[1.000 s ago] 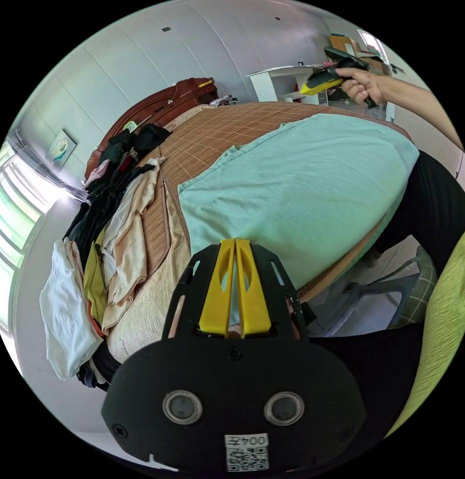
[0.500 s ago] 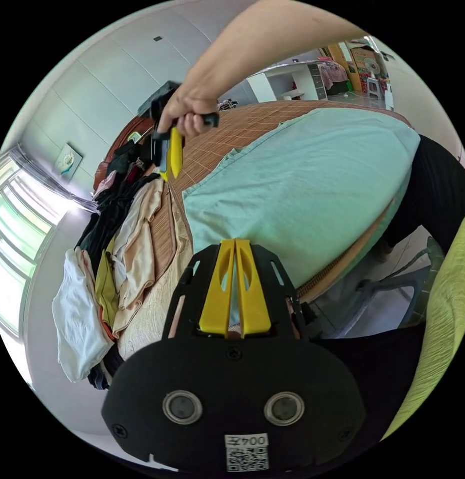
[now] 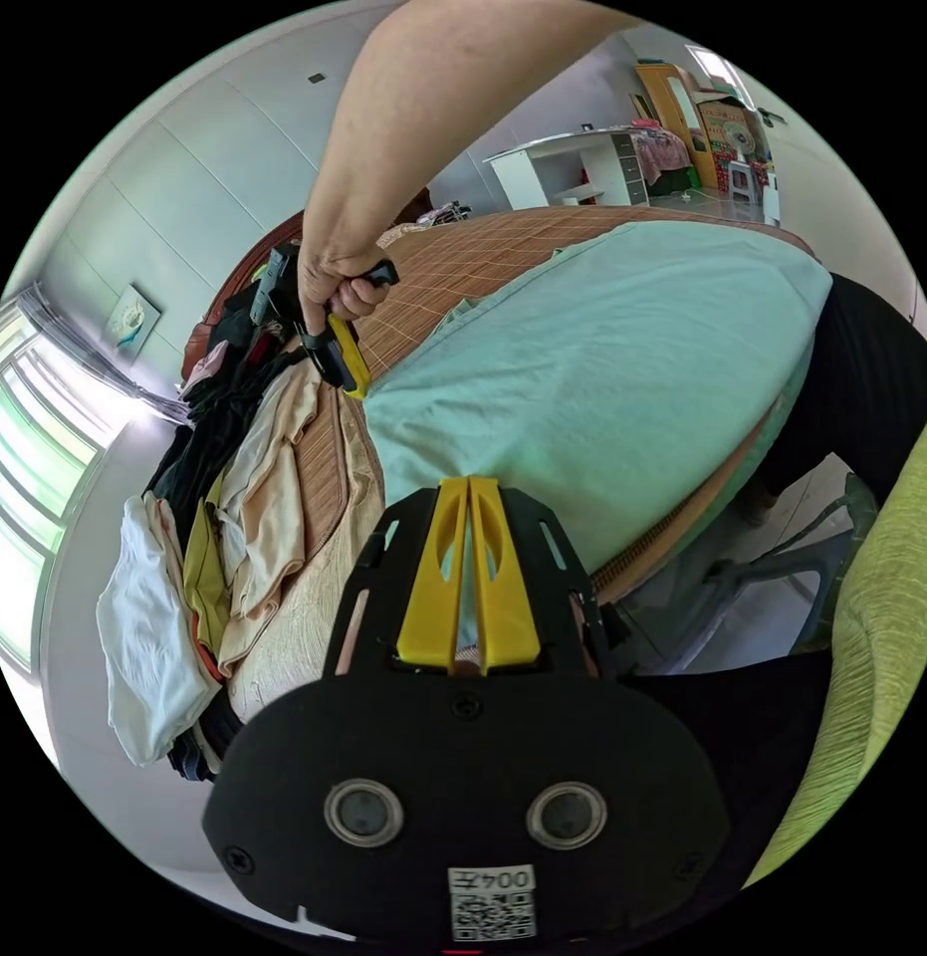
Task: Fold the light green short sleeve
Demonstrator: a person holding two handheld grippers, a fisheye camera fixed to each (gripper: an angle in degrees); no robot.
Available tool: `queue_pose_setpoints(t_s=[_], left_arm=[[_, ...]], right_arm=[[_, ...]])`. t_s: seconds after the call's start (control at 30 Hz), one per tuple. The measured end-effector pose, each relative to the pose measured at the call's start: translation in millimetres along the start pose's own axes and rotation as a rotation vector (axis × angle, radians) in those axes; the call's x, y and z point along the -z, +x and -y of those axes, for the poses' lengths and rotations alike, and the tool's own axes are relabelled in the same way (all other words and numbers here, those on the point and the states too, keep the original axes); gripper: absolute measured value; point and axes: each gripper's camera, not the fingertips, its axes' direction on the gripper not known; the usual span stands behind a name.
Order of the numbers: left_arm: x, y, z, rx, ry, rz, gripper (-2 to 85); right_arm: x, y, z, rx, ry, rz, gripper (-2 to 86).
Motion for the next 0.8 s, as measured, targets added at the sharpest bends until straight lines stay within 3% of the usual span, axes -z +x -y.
queue_pose_setpoints(t_s=[0.17,0.33,0.47,0.63,0.8], left_arm=[[-7,-9,-3,0.008,-0.001,-0.015,0.2],[-16,-14,-7,0.005,0.0,-0.004,0.2],[-26,-23,-10,0.017,-0.003,-0.015,0.2],[-39,-29,-12,0.021,-0.013,-0.007,0.2],[-51,-43,-13,0.046,-0.03,-0.005,0.5]], right_arm=[[-1,-7,-23,-0.049,0.229,0.005,2.5],[2,-16,-134,-0.096,0.581,0.068,0.3],[-40,-47,-238,-0.104,0.65,-0.044,-0.5],[-129,-89,-409,-0.272,0.722,-0.225,-0.4],[-207,-90,-521,-0.458,0.71,-0.229,0.3]])
